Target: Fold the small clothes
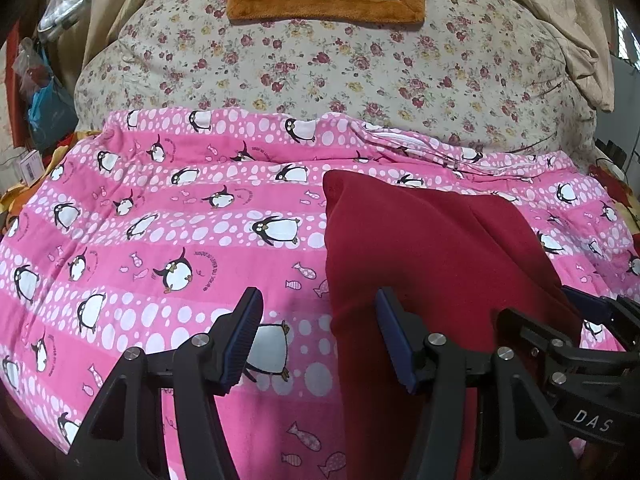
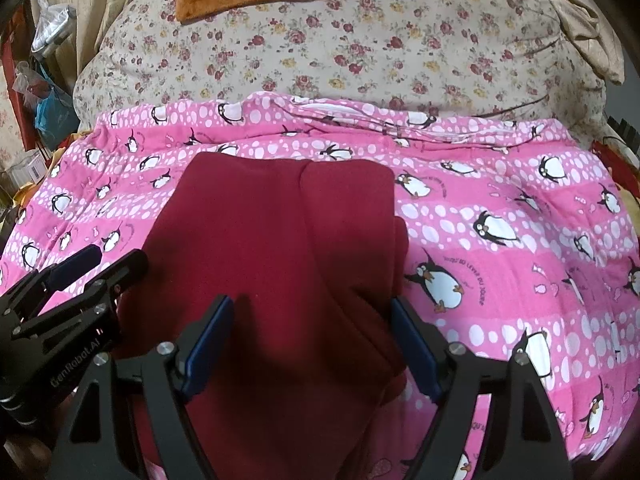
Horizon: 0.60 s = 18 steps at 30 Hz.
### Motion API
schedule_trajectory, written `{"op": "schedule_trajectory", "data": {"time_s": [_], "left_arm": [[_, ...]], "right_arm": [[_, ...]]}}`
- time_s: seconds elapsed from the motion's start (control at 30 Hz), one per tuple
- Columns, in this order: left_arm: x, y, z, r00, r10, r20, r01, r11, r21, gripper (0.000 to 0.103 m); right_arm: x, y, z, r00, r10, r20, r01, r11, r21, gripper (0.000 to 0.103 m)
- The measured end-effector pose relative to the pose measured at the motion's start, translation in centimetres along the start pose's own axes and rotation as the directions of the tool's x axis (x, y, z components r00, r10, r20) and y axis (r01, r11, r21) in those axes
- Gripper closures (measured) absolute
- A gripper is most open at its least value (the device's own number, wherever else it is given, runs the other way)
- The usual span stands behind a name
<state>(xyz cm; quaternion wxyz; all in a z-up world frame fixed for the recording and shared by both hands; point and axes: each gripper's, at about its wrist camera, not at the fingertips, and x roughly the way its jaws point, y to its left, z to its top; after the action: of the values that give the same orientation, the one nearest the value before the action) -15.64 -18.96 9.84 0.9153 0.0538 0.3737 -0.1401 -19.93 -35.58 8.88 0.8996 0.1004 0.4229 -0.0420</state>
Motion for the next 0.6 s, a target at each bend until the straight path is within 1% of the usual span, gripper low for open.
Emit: {"op": "schedule_trajectory", "data": {"time_s": [0.6], "left_arm": [[-0.04,-0.02,-0.02,1.000,0.007,0.004,-0.007,1.000,0.007,0.065]], "right_arm": [[0.08,-0.02,0.00,1.000,0.001,-0.002,-0.001,1.000,0.002,0.020]]}}
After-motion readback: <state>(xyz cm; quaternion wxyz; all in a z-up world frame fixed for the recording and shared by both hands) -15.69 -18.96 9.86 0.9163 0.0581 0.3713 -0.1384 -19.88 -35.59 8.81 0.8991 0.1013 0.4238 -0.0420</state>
